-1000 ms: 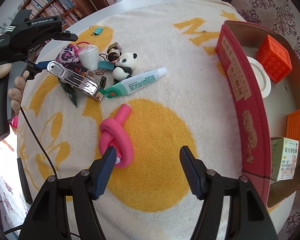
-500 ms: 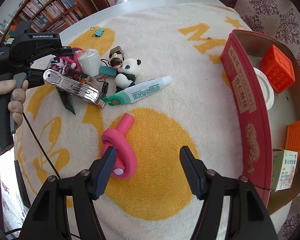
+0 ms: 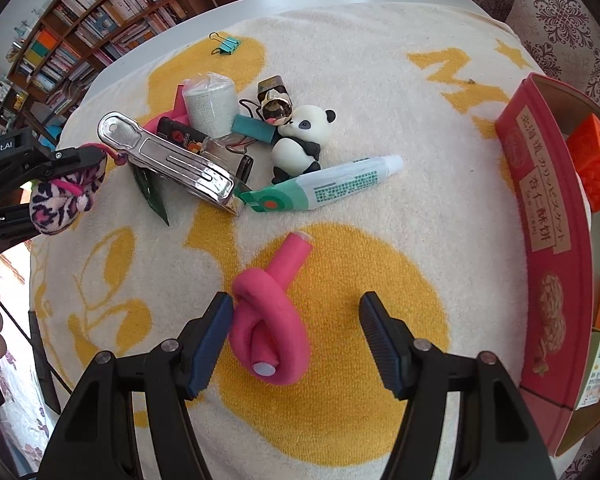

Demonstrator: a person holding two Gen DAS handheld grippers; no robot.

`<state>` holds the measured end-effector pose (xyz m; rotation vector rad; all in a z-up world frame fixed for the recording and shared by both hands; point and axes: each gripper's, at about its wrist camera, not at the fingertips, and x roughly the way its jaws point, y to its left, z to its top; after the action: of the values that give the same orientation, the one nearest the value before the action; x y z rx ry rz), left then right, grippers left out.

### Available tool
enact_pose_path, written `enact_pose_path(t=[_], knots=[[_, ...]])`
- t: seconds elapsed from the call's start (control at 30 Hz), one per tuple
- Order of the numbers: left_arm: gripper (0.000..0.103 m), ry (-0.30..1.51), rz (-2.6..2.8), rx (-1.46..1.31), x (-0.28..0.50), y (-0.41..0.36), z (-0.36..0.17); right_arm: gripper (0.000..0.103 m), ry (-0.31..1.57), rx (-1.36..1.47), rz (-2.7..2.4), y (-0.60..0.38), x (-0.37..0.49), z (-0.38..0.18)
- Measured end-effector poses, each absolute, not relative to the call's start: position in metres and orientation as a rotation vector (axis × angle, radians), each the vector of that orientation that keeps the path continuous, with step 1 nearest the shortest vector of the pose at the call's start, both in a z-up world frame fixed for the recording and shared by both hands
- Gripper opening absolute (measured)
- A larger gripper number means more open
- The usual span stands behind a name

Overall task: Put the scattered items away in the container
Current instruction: 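Grasp the leopard plush with the left gripper while right gripper grasps the pink knotted toy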

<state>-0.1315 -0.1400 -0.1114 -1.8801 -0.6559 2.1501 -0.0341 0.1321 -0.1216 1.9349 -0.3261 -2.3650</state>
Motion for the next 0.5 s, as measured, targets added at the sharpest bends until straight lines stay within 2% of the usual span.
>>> enact_pose_path(t=[0.13,0.2,0.23,0.5], knots=[[0.046,-0.667,2.150,-1.907,-0.113,-0.143,-0.113,0.069,-0.247,1.917,-2.357,0.123,-0.032,-0.125],[0.046,-0.667,2.151,-1.915,-0.104,-0.142,-0.112,0.059,-0.191,1.899,-2.368,0.121,-0.028,-0.124],[0.046,-0.668,2.151,-1.918,-0.099,-0.142,-0.111,0.049,-0.171,1.896,-2.368,0.122,-0.027,-0.123],[0.046,-0.633,2.160,-1.894,-0.067,-0.117,-0.092,0.048,-0.268,1.819,-2.351,0.143,0.003,-0.098]])
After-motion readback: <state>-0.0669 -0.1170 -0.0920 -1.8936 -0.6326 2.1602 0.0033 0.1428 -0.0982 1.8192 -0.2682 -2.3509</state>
